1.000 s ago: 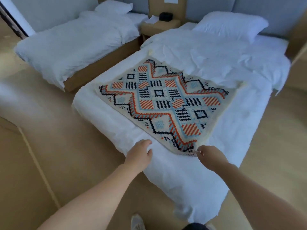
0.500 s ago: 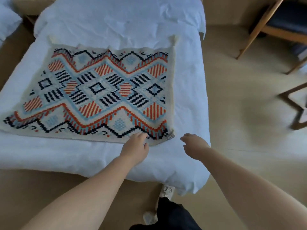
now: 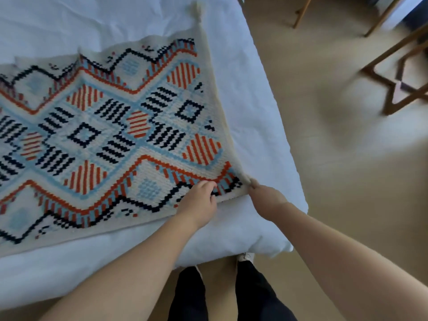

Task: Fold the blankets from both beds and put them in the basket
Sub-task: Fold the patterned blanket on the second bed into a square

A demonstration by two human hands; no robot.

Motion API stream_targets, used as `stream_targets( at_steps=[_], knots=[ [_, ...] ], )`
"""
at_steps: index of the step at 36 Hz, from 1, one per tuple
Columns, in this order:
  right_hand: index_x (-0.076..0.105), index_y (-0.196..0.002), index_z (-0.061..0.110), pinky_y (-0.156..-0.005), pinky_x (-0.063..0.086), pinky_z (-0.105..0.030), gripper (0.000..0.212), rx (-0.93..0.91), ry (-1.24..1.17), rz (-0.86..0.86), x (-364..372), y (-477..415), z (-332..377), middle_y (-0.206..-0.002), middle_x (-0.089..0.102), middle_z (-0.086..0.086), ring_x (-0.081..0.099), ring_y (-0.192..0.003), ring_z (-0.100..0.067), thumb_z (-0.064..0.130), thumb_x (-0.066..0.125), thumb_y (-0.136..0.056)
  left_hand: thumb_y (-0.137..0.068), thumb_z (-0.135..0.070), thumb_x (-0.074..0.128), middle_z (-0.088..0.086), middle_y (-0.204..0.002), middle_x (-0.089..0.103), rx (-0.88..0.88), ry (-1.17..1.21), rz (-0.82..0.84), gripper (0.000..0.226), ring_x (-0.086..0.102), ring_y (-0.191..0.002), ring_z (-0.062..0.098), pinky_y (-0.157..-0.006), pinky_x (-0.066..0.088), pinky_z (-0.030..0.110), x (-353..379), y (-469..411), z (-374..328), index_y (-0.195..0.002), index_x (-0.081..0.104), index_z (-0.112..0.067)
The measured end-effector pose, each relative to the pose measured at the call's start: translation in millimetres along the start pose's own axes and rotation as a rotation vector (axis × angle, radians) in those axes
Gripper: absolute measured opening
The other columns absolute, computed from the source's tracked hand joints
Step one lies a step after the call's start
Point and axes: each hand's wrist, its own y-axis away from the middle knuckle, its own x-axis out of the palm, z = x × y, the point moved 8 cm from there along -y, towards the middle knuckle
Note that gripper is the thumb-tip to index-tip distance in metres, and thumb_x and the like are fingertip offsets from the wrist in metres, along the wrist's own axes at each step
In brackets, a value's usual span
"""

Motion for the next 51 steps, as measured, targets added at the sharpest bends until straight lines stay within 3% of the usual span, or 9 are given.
stream_targets(
  at_steps=[6,10,14,18,22,26,32,47,51],
  knots=[
    [0.03,-0.146,0.004,-0.066,0.044,-0.033,0.059,0.16,-0.231,-0.032,28.7,26.8,4.8,-0.153,0.02,-0.009,0.058,-0.093,-0.026,-0.006,0.038,-0.089,-0.1,-0.025,0.037,-0.001,-0.149,0.036,0.103,-0.047,0.133,0.044,0.038,-0.133,0.017,-0.104,0.04,0.037,8.0,-9.9,-2.4,-0.144,0.037,-0.017],
    [0.043,-0.136,0.01,-0.074,0.05,-0.038,0.05,0.26,-0.443,-0.137,23.0,22.9,13.4,-0.126,0.047,-0.009,0.057,-0.092,-0.029,-0.002,0.036,-0.088,-0.1,-0.024,0.038,0.0,-0.149,0.037,0.145,-0.095,0.177,0.044,0.038,-0.134,0.018,-0.106,0.039,0.038,8.3,-15.4,5.4,-0.144,0.037,-0.017],
    [0.048,-0.109,0.011,-0.052,0.038,-0.032,0.02,0.528,-0.587,-0.319,7.7,0.7,-14.5,-0.109,0.045,-0.009,0.049,-0.073,-0.027,0.008,0.041,-0.091,-0.1,-0.023,0.037,-0.001,-0.146,0.04,0.188,-0.132,0.174,0.042,0.037,-0.132,0.016,-0.106,0.038,0.036,7.4,-30.2,12.9,-0.142,0.039,-0.016],
    [0.059,-0.104,0.011,-0.066,0.044,-0.033,0.022,0.567,-0.83,-0.301,15.2,-27.0,-23.5,-0.104,0.059,-0.009,0.059,-0.088,-0.031,0.025,0.045,-0.094,-0.101,-0.024,0.037,-0.001,-0.148,0.037,0.252,-0.169,0.164,0.043,0.033,-0.135,0.016,-0.11,0.034,0.036,12.2,-49.9,9.9,-0.143,0.036,-0.017],
    [0.056,-0.09,0.009,-0.055,0.039,-0.029,0.015,0.629,-1.104,-0.442,27.1,-19.5,-39.9,-0.08,0.057,-0.006,0.053,-0.07,-0.025,0.018,0.045,-0.093,-0.102,-0.026,0.034,-0.001,-0.159,0.017,0.335,-0.219,0.165,0.051,0.013,-0.146,0.017,-0.119,0.016,0.036,21.6,-68.2,-6.8,-0.151,0.021,-0.017],
    [0.048,-0.096,0.01,-0.056,0.04,-0.03,0.01,0.781,-1.296,-0.682,41.4,19.1,-60.0,-0.08,0.057,-0.002,0.051,-0.067,-0.019,0.02,0.046,-0.097,-0.102,-0.029,0.031,-0.003,-0.162,-0.003,0.367,-0.285,0.234,0.057,-0.001,-0.148,0.017,-0.118,0.004,0.036,46.5,-76.2,-19.8,-0.153,0.007,-0.022],
    [0.041,-0.127,0.008,-0.056,0.038,-0.03,0.036,0.947,-1.32,-0.64,72.3,47.9,-73.0,-0.076,0.054,0.002,0.055,-0.071,-0.017,0.005,0.044,-0.092,-0.103,-0.028,0.028,0.001,-0.161,-0.011,0.414,-0.435,0.315,0.058,-0.012,-0.147,0.018,-0.118,-0.007,0.038,81.3,-75.1,-30.7,-0.154,0.002,-0.02],
    [0.055,-0.123,0.012,-0.088,0.047,-0.035,0.03,0.321,-0.65,-0.398,-43.4,-20.1,25.7,-0.132,0.05,-0.001,0.053,-0.115,-0.024,0.02,0.04,-0.098,-0.102,-0.035,0.025,0.005,-0.16,-0.015,0.16,-0.397,0.165,0.06,-0.015,-0.147,0.02,-0.12,-0.007,0.04,-9.1,-89.4,53.5,-0.154,-0.001,-0.018],
    [0.032,-0.147,0.015,-0.116,0.019,-0.037,0.046,0.05,-0.404,-0.277,-71.1,-66.1,70.5,-0.158,0.02,-0.006,0.018,-0.145,-0.027,0.03,0.029,-0.103,-0.102,-0.044,0.018,0.004,-0.16,-0.018,0.031,-0.368,0.095,0.061,-0.016,-0.147,0.02,-0.119,-0.007,0.041,-38.5,-115.0,97.2,-0.153,-0.006,-0.02]
  ],
)
